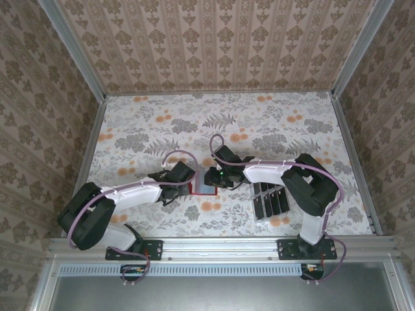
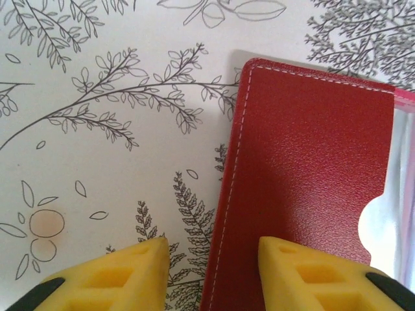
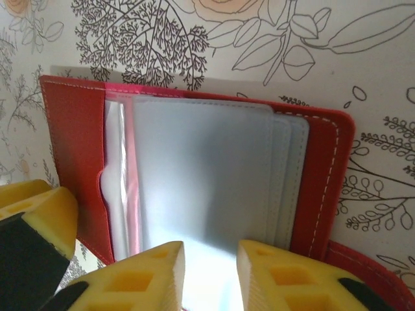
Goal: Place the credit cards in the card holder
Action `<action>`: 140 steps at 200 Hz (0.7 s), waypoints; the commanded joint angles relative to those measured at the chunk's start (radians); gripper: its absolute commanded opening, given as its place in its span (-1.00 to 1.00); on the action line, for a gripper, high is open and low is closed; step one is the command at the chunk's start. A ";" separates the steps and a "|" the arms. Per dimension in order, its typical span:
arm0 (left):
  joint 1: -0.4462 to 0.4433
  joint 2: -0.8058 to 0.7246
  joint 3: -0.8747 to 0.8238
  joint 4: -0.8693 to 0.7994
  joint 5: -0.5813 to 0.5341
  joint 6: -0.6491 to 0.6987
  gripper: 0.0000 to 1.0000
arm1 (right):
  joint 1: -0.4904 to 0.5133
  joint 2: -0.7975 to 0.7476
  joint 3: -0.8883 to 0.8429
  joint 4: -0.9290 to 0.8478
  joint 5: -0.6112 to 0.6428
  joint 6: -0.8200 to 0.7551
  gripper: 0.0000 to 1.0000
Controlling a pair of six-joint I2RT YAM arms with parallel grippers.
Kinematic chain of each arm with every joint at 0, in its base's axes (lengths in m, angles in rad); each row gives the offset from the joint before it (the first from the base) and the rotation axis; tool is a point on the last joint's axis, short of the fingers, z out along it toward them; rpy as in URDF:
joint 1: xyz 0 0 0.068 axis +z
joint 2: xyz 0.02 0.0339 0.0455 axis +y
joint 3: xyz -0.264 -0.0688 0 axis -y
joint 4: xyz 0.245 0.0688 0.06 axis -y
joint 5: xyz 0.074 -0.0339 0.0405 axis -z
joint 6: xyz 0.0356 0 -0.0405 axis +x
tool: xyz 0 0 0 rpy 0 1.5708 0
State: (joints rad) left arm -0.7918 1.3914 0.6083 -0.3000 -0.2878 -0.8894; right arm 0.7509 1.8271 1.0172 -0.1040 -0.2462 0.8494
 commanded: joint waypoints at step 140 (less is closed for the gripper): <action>0.002 -0.102 -0.009 -0.014 0.001 0.039 -0.07 | 0.006 0.000 0.191 -0.244 0.087 -0.149 -0.10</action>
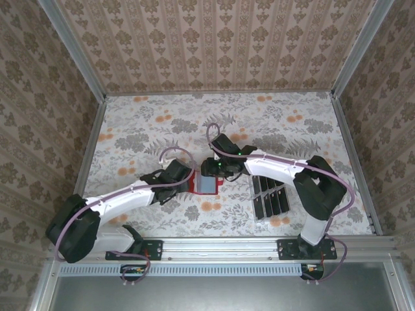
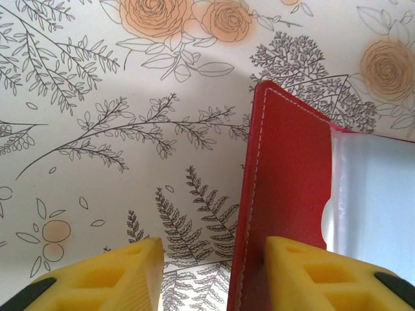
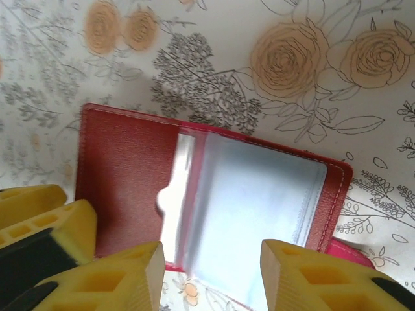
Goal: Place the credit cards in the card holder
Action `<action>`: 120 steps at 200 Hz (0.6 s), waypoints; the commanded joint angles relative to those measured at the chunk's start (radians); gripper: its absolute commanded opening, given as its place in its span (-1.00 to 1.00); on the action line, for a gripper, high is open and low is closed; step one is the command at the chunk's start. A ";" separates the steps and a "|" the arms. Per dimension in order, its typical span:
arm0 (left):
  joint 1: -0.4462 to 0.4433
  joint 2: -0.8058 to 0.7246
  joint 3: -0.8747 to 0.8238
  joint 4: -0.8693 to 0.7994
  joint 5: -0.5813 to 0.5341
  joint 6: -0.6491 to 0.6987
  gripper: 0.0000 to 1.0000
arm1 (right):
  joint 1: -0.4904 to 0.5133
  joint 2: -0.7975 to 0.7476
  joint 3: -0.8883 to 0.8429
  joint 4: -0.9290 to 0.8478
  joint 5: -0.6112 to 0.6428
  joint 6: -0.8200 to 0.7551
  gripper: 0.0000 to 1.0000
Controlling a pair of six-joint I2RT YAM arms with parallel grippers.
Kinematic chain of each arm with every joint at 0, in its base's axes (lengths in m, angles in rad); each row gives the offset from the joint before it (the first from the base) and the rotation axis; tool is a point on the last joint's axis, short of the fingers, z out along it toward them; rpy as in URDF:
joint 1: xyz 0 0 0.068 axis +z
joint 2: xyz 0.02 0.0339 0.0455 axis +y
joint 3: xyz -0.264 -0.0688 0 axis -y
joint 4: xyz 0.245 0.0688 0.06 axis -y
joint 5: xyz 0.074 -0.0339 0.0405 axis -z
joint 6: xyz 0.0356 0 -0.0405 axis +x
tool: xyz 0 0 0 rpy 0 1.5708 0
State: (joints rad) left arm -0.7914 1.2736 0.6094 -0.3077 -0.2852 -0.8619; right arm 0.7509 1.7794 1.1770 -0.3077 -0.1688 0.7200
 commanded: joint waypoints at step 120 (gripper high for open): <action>0.001 0.052 -0.092 0.098 0.009 0.001 -0.08 | 0.017 0.148 0.058 -0.030 -0.005 -0.013 -0.09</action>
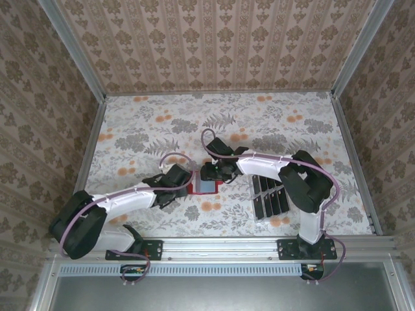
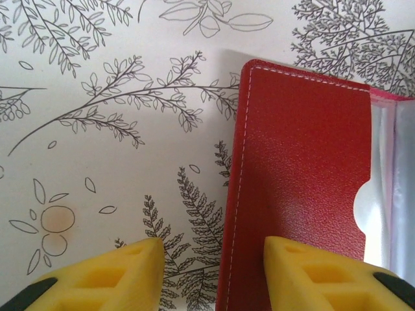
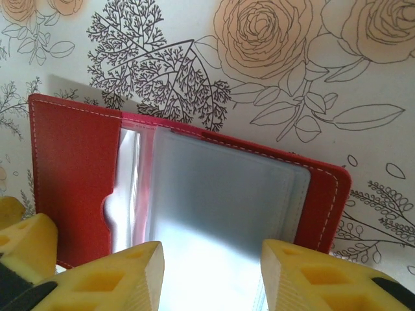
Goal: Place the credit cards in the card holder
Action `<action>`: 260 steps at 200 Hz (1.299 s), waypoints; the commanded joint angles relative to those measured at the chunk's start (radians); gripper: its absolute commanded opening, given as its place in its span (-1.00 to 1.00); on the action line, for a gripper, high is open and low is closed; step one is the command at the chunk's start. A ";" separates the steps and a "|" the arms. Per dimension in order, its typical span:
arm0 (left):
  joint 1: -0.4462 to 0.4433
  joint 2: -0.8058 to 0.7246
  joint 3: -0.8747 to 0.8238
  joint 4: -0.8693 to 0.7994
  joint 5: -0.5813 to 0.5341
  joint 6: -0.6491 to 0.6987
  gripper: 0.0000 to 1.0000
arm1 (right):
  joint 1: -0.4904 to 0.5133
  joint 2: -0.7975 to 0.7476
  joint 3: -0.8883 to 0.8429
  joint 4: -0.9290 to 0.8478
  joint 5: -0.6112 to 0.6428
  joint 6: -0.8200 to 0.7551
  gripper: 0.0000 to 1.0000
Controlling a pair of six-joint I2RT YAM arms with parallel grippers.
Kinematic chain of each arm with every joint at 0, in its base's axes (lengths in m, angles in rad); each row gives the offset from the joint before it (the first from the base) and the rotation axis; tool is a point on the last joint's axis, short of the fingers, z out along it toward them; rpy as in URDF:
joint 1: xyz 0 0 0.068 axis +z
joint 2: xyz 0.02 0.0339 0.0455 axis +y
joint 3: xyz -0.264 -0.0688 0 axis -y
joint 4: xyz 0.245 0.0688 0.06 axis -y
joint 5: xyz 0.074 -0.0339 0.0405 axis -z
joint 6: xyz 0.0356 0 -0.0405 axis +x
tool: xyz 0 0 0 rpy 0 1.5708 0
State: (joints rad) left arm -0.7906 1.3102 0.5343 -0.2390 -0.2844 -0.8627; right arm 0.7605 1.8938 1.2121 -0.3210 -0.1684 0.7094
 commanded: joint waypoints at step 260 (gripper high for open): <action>0.008 -0.269 -0.146 0.154 0.082 0.130 0.31 | 0.020 0.096 -0.002 0.224 -0.177 0.206 -0.04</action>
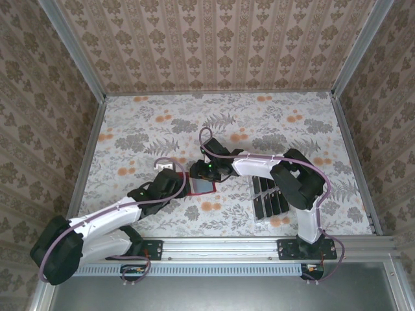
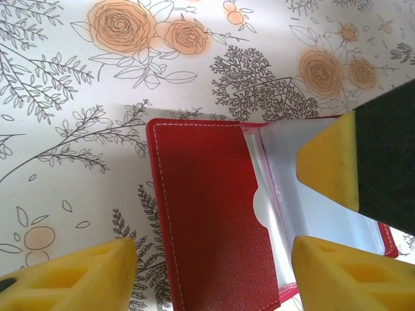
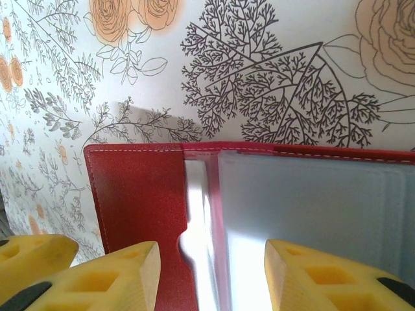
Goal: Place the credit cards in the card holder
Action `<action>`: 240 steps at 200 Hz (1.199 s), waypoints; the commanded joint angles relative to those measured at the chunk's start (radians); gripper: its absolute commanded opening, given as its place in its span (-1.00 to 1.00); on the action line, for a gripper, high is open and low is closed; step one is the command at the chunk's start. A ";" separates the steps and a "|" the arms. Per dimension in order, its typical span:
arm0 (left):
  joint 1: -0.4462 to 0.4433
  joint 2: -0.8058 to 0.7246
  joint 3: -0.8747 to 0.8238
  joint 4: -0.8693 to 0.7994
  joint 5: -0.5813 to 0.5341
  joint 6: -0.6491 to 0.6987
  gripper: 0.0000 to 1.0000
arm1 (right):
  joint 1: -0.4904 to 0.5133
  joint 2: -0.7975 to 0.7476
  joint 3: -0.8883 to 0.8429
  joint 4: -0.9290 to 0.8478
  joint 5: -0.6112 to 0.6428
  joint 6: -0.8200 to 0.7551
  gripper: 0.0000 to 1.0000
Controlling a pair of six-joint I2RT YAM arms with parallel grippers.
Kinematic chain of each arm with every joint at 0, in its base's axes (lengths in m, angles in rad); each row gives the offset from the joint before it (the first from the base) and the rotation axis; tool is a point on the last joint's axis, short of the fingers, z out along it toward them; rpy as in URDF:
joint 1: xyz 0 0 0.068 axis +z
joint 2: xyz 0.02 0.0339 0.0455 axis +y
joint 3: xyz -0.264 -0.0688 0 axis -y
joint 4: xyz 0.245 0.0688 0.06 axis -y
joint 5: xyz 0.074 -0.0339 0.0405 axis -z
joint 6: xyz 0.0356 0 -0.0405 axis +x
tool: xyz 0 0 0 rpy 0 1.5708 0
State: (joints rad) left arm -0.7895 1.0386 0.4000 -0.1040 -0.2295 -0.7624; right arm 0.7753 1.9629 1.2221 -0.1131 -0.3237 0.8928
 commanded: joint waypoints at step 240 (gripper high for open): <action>0.044 0.267 0.080 -0.054 -0.100 0.017 -0.10 | 0.005 0.018 0.169 -0.326 0.165 -0.288 -0.04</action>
State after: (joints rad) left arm -0.7555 1.3025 0.4850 -0.1696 -0.3260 -0.7731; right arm 0.7753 1.9594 1.3739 -0.3920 -0.1879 0.6266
